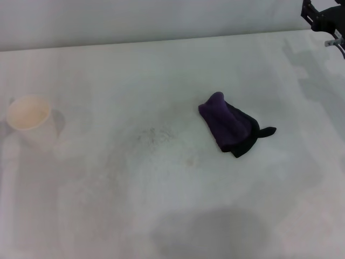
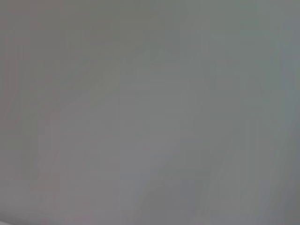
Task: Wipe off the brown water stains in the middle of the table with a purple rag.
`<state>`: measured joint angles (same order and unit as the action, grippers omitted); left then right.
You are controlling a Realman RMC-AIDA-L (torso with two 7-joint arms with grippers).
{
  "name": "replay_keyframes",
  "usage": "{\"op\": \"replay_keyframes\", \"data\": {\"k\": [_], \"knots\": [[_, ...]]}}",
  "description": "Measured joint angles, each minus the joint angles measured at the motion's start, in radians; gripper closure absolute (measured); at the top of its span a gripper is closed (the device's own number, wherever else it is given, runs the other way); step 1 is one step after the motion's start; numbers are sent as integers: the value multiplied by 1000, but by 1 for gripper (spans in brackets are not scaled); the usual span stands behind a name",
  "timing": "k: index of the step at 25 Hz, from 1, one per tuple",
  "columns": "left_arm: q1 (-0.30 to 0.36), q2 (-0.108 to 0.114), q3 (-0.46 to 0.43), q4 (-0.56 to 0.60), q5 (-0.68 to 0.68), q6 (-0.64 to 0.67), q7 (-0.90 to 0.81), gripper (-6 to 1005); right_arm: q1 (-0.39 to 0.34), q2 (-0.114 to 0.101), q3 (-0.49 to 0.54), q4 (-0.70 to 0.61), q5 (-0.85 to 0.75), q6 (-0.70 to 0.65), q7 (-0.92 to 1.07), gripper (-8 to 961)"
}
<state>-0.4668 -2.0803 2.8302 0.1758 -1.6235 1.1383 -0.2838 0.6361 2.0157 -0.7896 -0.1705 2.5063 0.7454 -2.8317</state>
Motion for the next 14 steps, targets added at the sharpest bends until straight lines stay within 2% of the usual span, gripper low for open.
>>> {"op": "replay_keyframes", "data": {"k": [7, 14], "knots": [[-50, 1, -35, -23, -30, -87, 0, 109, 36, -1, 1, 0, 1, -104, 5, 165], [-74, 4, -49, -60, -25, -90, 3, 109, 45, -2, 2, 1, 2, -113, 16, 162]]}}
